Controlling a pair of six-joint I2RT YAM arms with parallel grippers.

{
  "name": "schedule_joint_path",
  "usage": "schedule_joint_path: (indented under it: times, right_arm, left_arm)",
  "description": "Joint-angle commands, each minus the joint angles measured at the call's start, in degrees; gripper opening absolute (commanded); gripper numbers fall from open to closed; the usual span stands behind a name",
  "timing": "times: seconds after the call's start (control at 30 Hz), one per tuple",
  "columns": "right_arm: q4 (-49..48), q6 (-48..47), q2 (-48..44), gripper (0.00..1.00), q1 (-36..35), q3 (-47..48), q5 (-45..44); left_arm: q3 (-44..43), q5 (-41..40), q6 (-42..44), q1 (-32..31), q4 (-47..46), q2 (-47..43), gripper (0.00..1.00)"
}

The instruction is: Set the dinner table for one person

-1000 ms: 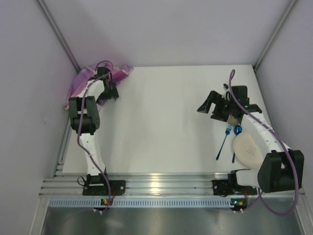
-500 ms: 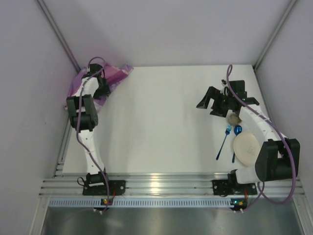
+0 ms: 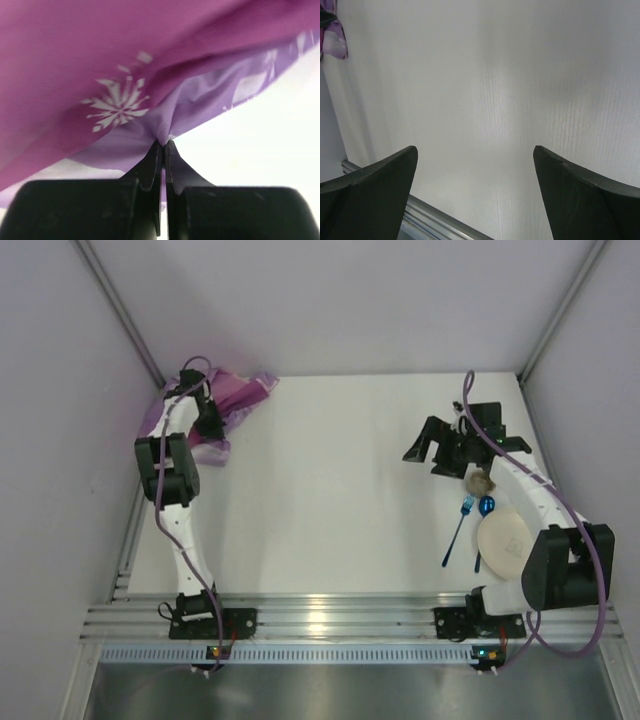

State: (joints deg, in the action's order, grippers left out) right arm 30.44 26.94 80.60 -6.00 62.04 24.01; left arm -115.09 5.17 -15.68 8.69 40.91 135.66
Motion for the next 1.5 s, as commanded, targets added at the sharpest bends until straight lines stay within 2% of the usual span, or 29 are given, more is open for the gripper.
schedule_joint_path:
  times: [0.0, 0.17, 0.23, 0.27, 0.37, 0.4, 0.53, 0.63, 0.8, 0.97, 1.1, 1.23, 1.37, 1.47]
  right_arm:
    - [1.47, -1.45, -3.95, 1.0, -0.68, 0.72, -1.42]
    - [3.57, -2.15, -6.41, 1.0, -0.51, -0.08, -4.05]
    - [4.54, -2.77, -7.55, 1.0, -0.42, -0.25, -4.49]
    - [4.81, -2.86, -8.0, 1.0, -0.42, -0.34, -4.85]
    - [4.9, -3.21, -9.14, 1.0, -0.42, -0.96, -4.94]
    - [4.81, -3.12, -9.14, 1.0, -0.42, -1.13, -5.02]
    - [4.9, -2.51, -8.44, 1.0, -0.42, -1.05, -3.89]
    - [4.55, -1.28, -7.04, 1.0, -0.42, -0.61, -3.1]
    - [2.36, -0.05, -3.09, 1.0, -0.5, 0.27, -0.99]
    - [0.85, 1.8, 4.2, 1.0, -1.12, 2.46, -1.77]
    - [0.5, 2.77, 12.54, 1.0, -1.73, 5.54, -3.97]
    - [0.41, 3.21, 18.53, 1.0, -3.66, 8.79, -4.41]
    - [0.59, 3.73, 22.4, 1.0, -6.65, 11.95, -5.72]
    - [0.59, 4.7, 24.43, 1.0, -7.1, 13.1, -6.69]
  left_arm:
    - [1.8, 6.0, -3.38, -8.41, 5.58, -4.42, 0.0]
    - [2.41, 4.23, -12.34, -22.55, 9.01, -9.17, 0.0]
    - [3.9, 8.34, -18.49, -29.14, 7.09, -11.55, 0.0]
    - [3.99, 9.76, -20.25, -33.34, 6.13, -12.16, 0.04]
    - [2.59, 13.53, -26.14, -39.86, 2.87, -13.92, 0.41]
    - [1.54, 14.42, -28.42, -40.76, 1.82, -14.88, 0.98]
    - [0.3, 15.4, -31.43, -41.21, 0.32, -19.36, 0.99]
    - [1.88, 11.63, -29.68, -38.67, 1.28, -24.2, 0.99]
    - [10.29, 3.19, -21.52, -28.22, 6.37, -31.84, 0.99]
    - [16.03, -7.43, -12.46, -18.99, 10.42, -34.14, 0.99]
    - [20.85, -11.49, -6.22, -16.51, 9.29, -33.0, 0.99]
    - [20.87, -11.5, -5.94, -15.11, 4.2, -29.05, 0.99]
    - [15.0, -13.42, -7.78, -14.84, 2.43, -20.81, 0.98]
    - [5.88, -15.1, -6.47, -14.93, 2.08, -14.31, 0.97]
